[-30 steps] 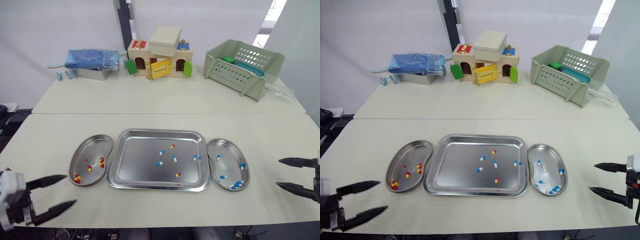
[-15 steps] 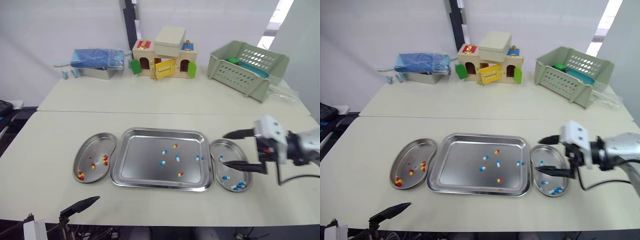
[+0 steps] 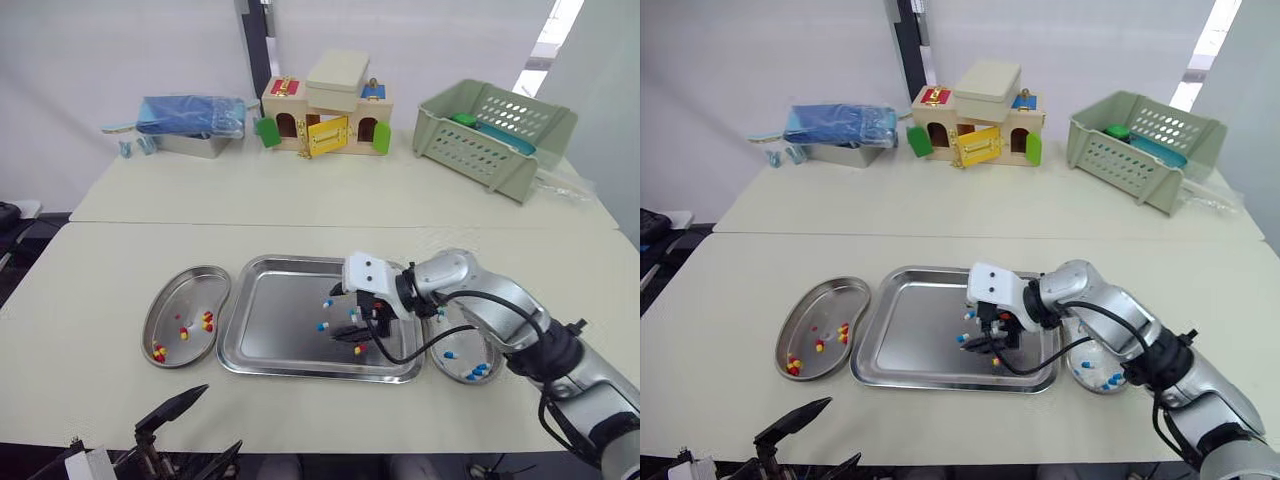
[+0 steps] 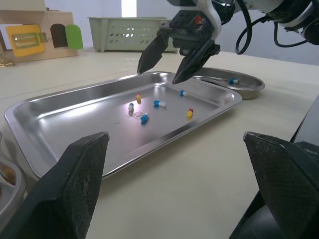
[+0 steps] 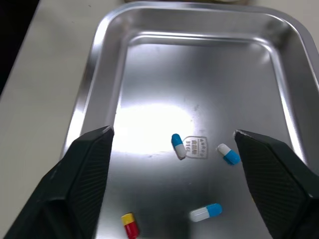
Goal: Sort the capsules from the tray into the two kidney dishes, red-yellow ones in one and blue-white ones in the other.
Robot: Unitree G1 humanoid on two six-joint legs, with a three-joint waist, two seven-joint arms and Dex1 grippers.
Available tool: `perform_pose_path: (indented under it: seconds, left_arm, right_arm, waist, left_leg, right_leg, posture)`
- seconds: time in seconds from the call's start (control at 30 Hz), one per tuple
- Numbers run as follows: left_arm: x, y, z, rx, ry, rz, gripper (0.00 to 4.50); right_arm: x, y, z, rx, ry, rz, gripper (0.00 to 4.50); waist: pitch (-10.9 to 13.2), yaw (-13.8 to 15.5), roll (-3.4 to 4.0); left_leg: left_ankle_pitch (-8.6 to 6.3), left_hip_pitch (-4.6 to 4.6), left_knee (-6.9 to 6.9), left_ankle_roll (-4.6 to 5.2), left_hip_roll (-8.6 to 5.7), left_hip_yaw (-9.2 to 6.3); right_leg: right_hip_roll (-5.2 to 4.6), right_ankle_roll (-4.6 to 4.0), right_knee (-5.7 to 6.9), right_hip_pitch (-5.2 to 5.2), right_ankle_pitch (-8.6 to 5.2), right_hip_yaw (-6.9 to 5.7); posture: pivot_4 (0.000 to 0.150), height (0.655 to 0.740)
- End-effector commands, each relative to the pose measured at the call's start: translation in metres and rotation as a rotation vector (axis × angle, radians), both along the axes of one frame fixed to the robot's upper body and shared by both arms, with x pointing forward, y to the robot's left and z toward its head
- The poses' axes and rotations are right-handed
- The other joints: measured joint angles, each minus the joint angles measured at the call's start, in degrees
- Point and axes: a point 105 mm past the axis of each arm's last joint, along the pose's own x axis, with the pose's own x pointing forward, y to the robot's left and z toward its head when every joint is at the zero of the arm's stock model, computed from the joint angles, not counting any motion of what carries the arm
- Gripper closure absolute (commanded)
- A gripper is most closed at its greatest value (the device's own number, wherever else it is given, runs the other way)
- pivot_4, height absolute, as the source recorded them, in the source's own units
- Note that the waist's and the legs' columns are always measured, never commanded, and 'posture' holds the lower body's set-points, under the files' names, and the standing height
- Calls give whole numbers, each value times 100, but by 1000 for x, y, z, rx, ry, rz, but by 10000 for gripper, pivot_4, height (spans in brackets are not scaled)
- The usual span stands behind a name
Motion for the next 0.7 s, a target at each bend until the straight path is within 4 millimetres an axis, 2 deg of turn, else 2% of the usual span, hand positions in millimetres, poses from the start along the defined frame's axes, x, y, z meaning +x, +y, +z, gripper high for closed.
perform_pose_path:
  seconds: [0.03, 0.37, 0.7]
  left_arm:
    - [0, -2, 3, 7, -17, 8, 0]
    - [0, -7, 3, -6, -14, 22, 0]
    - [0, -7, 4, -6, -12, 28, 0]
  right_arm:
    - [6, 9, -3, -34, -49, 32, 15460]
    - [10, 20, -26, -80, -38, 54, 15460]
    - [5, 16, -37, -113, -25, 83, 39371]
  waist:
    - [0, -4, 0]
    - [0, -28, 1]
    - [-1, -47, 1]
  left_leg:
    - [0, -2, 1, 0, 0, -1]
    - [-1, -15, 2, 1, 1, -1]
    - [0, -53, 16, 1, 0, -5]
  right_leg:
    - [0, 0, 1, 0, 0, -1]
    - [1, 0, 4, -17, 0, 0]
    - [1, 1, 11, -52, 3, -4]
  posture:
    - [1500, 7400]
    - [1500, 7400]
    - [1500, 7400]
